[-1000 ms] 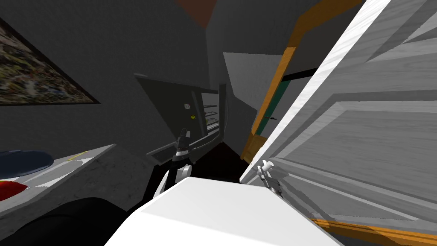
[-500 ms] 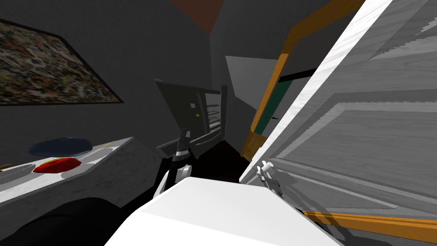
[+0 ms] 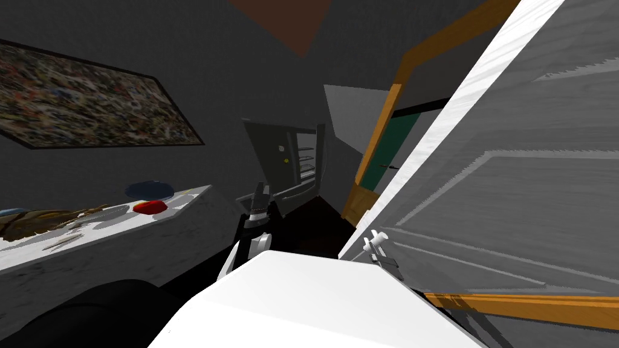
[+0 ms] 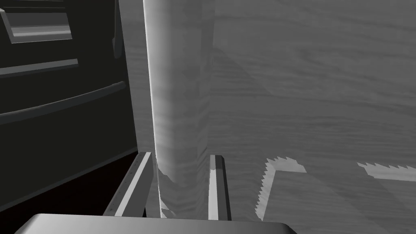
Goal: Pull the door open
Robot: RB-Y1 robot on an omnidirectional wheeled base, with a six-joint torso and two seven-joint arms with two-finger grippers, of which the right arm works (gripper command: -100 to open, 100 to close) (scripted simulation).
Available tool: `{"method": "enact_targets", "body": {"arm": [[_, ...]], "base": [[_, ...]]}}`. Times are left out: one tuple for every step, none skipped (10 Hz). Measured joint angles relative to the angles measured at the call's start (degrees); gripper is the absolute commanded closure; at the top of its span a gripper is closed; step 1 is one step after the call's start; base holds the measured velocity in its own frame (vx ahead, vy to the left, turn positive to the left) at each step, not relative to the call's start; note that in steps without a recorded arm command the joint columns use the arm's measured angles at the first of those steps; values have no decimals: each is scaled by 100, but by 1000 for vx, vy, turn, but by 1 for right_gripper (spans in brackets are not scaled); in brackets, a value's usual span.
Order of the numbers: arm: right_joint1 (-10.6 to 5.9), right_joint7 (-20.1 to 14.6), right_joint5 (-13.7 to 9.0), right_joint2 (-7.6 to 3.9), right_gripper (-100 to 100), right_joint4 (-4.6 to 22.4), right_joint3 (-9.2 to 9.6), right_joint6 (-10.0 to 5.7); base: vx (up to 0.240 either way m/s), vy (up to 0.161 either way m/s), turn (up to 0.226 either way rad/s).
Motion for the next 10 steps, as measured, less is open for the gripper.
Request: {"method": "enact_targets", "body": {"arm": [[10, -12, 8, 1, 100, 5, 19, -4], [-4, -39, 19, -16, 100, 40, 42, -26], [-25, -76, 31, -42, 100, 62, 66, -64], [-39, -115, 49, -64, 100, 80, 104, -92], [-64, -178, 73, -89, 100, 153, 150, -144], [-76, -235, 94, -109, 100, 223, 194, -199], [-74, -274, 112, -132, 100, 251, 237, -227], [-86, -313, 124, -159, 100, 288, 266, -261], [-109, -357, 140, -170, 100, 341, 297, -300], [-117, -391, 153, -189, 100, 369, 325, -332]], "base": [[-151, -22, 125], [-240, -43, 165], [-230, -52, 121], [-232, -25, 158], [-216, -12, 123], [-195, -35, 108], [-205, -7, 120], [-209, -25, 90], [-205, -23, 98], [-89, -6, 20]]}}
